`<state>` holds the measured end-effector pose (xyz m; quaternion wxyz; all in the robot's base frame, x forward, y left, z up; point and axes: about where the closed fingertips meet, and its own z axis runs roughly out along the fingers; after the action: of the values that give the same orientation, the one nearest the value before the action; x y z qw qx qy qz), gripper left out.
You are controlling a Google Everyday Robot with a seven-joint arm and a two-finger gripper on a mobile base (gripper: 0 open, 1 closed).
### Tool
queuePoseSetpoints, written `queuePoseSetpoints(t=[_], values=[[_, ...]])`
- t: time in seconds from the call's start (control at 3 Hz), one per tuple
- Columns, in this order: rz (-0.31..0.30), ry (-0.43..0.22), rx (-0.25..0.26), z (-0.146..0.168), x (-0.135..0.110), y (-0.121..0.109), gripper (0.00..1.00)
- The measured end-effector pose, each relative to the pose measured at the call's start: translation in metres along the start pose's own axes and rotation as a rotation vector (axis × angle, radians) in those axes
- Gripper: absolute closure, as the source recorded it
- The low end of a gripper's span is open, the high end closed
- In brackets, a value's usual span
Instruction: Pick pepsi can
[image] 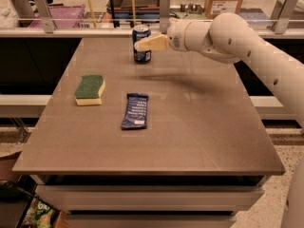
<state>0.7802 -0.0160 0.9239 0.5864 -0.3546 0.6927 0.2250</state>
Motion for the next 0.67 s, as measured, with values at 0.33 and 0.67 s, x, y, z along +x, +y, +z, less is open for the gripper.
queuePoseSetpoints(t=[0.33,0.67], values=[[0.003,-0.026,-0.023,0.012,0.0,-0.009,0.0],[0.009,-0.056,-0.054,0.027,0.001,-0.011,0.0]])
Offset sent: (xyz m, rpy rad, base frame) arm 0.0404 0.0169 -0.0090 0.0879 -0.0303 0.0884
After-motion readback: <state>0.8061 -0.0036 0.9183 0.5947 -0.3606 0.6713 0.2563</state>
